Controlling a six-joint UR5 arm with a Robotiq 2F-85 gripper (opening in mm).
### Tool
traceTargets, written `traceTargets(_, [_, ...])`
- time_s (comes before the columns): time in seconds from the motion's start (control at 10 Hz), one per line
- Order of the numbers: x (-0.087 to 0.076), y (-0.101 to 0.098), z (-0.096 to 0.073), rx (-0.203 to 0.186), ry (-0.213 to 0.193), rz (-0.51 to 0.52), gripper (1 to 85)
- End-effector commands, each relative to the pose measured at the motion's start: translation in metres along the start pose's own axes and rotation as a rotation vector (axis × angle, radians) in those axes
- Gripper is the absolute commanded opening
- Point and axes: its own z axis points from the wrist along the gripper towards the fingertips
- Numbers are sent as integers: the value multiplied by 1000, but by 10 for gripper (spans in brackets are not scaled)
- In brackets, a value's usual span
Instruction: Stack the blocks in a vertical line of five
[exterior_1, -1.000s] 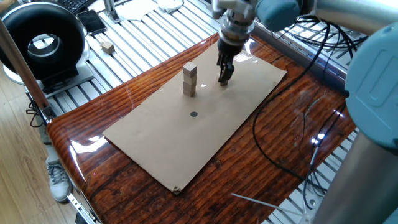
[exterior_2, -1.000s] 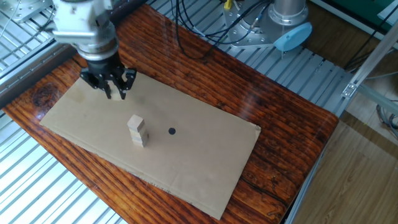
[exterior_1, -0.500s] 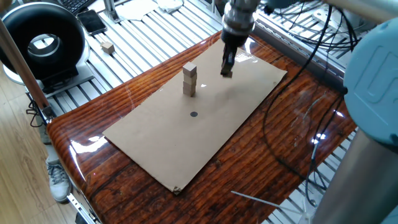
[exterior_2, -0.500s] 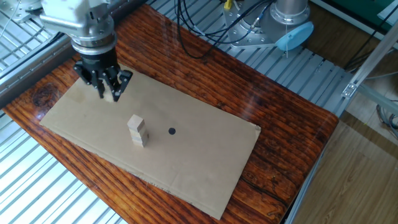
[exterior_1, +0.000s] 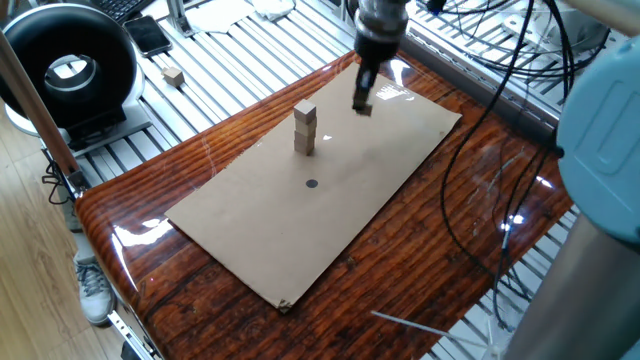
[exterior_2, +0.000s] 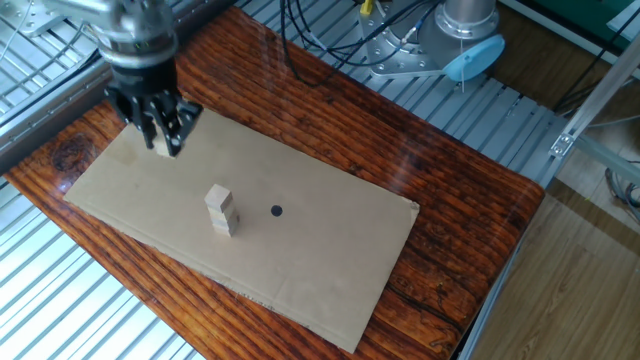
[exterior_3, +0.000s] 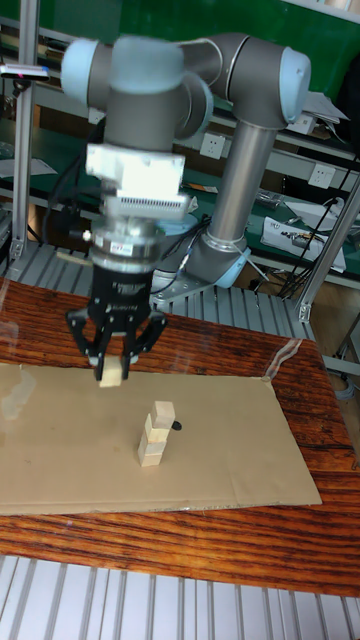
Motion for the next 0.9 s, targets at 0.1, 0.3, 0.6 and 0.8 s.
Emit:
traceTargets(0.1, [-15,24,-15,-25,-5,150,10])
traceTargets(0.3, [-26,33,-11,-11,-19,178,10])
traceTargets(0.6, [-34,47,6,0,-32,178,10])
traceTargets(0.8, [-28,54,9,-1,-5,145,10])
